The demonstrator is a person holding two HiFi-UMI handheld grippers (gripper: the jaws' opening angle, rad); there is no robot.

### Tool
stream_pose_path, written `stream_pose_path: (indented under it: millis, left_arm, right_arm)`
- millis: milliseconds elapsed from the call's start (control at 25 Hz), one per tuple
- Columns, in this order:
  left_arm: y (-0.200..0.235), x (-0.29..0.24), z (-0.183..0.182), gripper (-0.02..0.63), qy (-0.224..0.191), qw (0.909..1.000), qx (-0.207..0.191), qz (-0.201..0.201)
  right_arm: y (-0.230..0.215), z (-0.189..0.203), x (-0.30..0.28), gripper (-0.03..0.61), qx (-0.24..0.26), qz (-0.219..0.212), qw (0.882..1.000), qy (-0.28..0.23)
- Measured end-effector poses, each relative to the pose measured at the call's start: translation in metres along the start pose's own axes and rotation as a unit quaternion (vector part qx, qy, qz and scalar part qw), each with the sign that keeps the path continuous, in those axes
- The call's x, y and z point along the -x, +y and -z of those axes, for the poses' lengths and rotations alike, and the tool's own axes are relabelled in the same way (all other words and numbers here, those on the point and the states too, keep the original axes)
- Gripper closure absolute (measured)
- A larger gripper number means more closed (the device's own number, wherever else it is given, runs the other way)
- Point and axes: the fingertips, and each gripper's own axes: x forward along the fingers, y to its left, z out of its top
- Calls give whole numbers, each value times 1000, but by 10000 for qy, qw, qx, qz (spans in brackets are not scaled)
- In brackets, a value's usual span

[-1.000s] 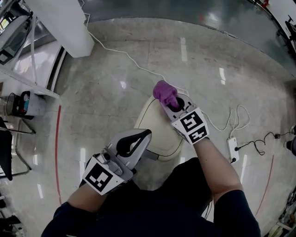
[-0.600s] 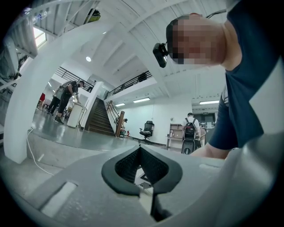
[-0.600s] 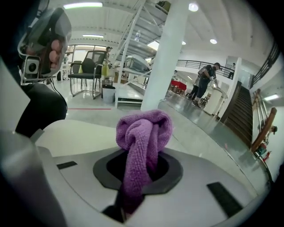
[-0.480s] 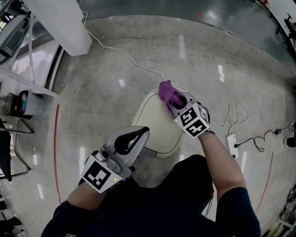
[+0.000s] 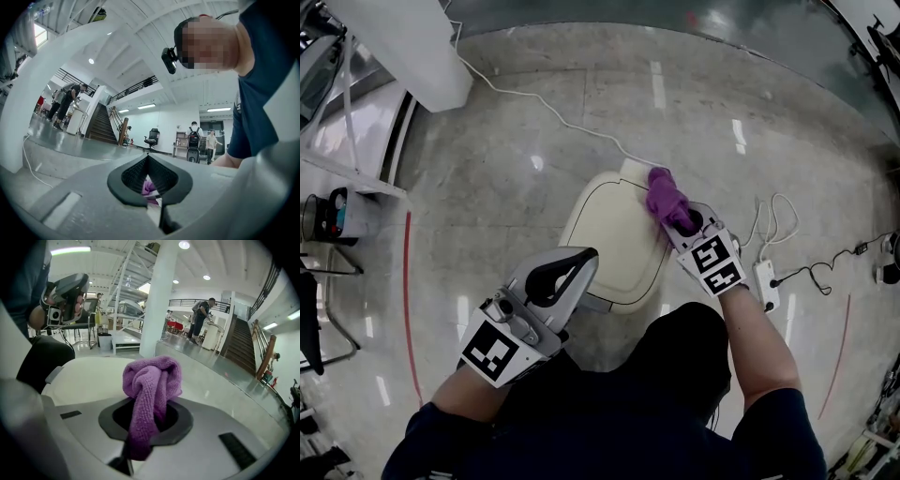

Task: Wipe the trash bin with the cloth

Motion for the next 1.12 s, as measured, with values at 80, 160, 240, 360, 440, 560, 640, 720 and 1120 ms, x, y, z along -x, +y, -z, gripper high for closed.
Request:
stream_pose_path:
  millis: [80,160,240,360,440,560,640,720,1120]
  left_arm:
    - [4,3,1,615,31,10000,1,-48]
    - [8,6,2,615,61,9999,6,-102]
    - [8,10,3,615,96,9999,3,-137]
    - [9,17,4,615,118,9998,9,-182]
    - [10,19,5,615,120,9997,19,-203]
    - [10,18,7,615,120,9998,30,-184]
    - [9,18,7,615,115,9998,31,-152]
    - [9,17,7,615,111,9999,34,-124]
    - [13,9,7,615,66,9999,53,-54]
  right_arm:
    - [11,-16,-9,511,72,-91,9999,-86]
    - [24,-34,-22,511,216,-235,9994,-154]
    - [39,-50,-37,511,441,-350,9983,-179]
    - [58,-74,-58,511,645,-475,9966,-208]
    - [71,-87,-69,511,791,-576,9950,-213]
    - [91,-95,-74,511,1053,-784,9911,-196]
    - [94,-91,-68,511,1123,-819,9902,-160]
    - [87,-80,-57,511,967,-773,9922,-132]
    - [32,-3,14,511,803,181,9965,133]
